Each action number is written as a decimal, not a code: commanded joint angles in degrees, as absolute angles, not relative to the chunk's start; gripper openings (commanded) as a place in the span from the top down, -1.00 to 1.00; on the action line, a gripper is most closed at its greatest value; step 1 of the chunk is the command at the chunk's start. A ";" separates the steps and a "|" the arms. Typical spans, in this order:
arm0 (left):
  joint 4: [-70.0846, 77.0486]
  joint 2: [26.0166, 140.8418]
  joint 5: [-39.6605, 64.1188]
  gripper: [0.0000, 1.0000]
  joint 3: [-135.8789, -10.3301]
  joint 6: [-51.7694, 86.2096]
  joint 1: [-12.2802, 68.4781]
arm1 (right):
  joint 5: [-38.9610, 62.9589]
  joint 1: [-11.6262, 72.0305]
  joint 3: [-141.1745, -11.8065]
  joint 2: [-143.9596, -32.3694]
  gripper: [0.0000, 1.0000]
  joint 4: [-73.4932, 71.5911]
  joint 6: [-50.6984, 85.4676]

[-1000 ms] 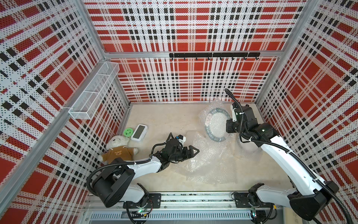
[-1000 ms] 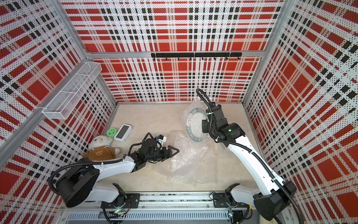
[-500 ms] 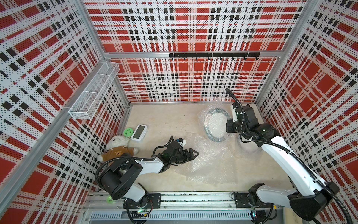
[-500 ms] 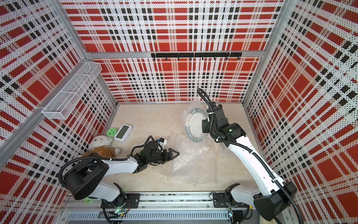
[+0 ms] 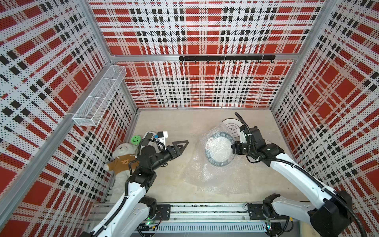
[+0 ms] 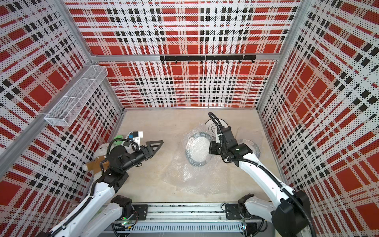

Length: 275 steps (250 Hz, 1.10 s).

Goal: Unpack dinner plates from bubble wrap
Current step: Place the bubble wrap at the center of the board.

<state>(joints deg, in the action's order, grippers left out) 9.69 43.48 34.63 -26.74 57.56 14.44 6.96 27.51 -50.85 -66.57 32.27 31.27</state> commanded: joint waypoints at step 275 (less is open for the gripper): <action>22.98 94.22 36.20 -0.78 -40.28 55.60 36.00 | 5.62 18.51 -38.37 -66.04 1.00 20.48 30.54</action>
